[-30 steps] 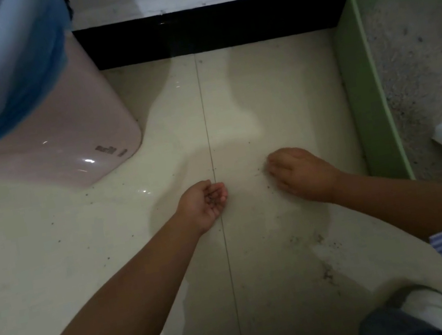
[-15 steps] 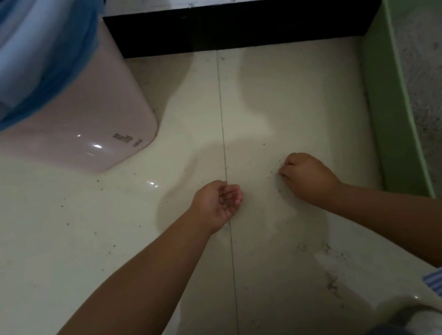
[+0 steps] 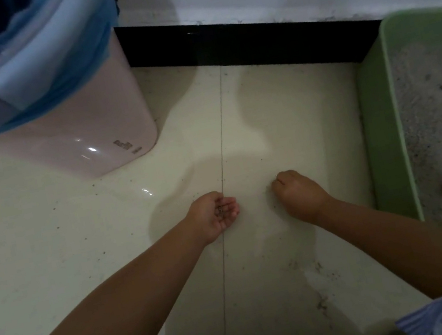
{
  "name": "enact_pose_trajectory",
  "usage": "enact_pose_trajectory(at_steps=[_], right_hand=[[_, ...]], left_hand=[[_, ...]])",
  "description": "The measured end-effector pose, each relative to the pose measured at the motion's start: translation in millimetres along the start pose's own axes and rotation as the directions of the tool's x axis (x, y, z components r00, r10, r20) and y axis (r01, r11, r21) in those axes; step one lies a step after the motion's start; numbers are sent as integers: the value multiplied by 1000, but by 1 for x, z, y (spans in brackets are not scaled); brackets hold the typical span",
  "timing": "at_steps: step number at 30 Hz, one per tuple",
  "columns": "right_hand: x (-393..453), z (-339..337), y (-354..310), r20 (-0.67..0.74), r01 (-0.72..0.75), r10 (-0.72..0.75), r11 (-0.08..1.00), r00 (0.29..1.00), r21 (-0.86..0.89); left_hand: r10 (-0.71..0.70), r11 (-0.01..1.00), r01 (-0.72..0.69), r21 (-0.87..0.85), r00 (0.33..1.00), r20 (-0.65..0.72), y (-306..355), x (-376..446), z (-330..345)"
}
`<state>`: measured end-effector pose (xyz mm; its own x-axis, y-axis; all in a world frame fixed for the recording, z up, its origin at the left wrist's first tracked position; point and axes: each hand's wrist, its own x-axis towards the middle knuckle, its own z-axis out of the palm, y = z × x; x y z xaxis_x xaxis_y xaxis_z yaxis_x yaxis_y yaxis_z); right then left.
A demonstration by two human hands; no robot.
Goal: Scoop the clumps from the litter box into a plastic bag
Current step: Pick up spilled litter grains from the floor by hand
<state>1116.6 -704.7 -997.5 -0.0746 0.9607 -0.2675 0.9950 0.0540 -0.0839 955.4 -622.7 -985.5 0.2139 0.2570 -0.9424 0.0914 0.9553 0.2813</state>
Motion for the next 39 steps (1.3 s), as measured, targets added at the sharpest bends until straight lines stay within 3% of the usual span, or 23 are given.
enact_pose_trajectory(at_steps=[4,6,9,12,14,16,19,21,23,26,30,33,36,39], right_hand=[[1,-5,-8,18,-80,79,997,997,21],[3,-7,-8,35,-203,200,968,979,145],[10,-19,-10,173,-418,385,758,906,501],[13,-40,-18,233,-349,280,510,931,786],[10,-47,-16,271,-343,215,465,938,816],[9,-46,-7,222,-355,300,520,928,777],[7,-31,9,109,-360,376,705,920,611],[5,-19,14,88,-327,329,800,940,503],[1,-11,10,28,-202,208,894,978,400],[-5,3,6,-30,-101,116,942,993,319],[-13,7,0,14,-133,133,957,991,256],[-12,4,-9,44,-125,117,944,992,306],[-10,3,-13,-54,-28,45,960,998,278],[-6,0,-4,-83,-60,86,959,993,278]], left_hand=[[6,1000,-6,4,1000,-20,1,-2,1],[7,1000,-7,-11,1000,-20,1,-3,1],[3,999,-3,-39,1000,5,1,-3,2],[-18,998,20,-53,999,33,0,-7,7],[-32,998,36,-59,998,61,-1,-11,9],[-38,997,43,-65,996,84,-1,-13,10],[-25,996,32,-78,996,86,0,-11,9],[-25,997,30,-70,997,73,-1,-9,8],[-19,998,22,-57,998,59,-2,-9,6],[-13,999,16,-46,999,52,-2,-7,3],[-10,999,11,-48,999,38,-2,-4,0],[-6,1000,7,-26,999,37,-2,-4,1],[-10,1000,11,-13,999,42,-1,-2,2],[-5,1000,5,-12,999,43,-1,0,1]])
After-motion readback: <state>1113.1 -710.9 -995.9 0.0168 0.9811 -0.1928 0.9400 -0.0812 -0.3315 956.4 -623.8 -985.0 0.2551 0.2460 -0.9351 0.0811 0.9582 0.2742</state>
